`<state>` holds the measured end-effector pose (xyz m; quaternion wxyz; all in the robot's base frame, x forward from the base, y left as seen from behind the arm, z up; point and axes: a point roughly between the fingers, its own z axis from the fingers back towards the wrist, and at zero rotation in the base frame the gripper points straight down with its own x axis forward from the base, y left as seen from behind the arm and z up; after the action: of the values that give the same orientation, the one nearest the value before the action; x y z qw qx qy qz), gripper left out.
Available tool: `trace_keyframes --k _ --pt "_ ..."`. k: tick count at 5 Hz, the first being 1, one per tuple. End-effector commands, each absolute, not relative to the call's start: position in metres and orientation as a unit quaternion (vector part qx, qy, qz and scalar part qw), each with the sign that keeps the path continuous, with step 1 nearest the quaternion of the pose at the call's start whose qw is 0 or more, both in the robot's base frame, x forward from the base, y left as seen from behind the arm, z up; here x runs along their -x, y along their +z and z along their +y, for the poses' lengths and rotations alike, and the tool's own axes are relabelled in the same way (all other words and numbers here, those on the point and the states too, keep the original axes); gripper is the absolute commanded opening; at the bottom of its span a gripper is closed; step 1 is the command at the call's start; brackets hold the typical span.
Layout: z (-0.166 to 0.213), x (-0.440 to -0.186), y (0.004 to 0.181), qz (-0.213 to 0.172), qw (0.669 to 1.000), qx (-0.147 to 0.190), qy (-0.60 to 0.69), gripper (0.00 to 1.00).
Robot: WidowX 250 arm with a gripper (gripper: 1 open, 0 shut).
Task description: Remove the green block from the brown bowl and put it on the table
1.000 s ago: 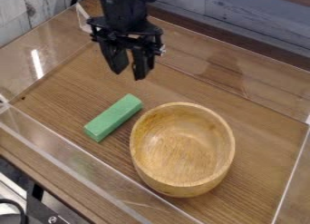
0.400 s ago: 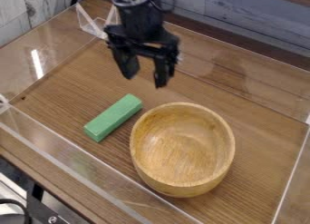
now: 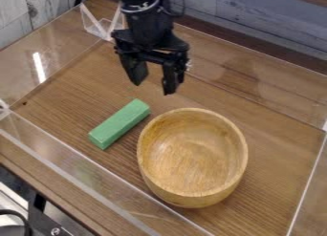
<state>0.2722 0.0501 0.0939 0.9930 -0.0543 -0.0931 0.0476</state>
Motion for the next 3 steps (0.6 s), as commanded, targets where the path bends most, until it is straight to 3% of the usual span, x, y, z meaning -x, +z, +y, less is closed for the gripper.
trace_keyframes --k 1,3 --pt "0.0645 -0.2807 0.0942 -0.113 0.991 0.049 0.052 1.00" --pt "0.0617 -0.2849 0.0943 -0.128 0.990 0.043 0.044 1.00"
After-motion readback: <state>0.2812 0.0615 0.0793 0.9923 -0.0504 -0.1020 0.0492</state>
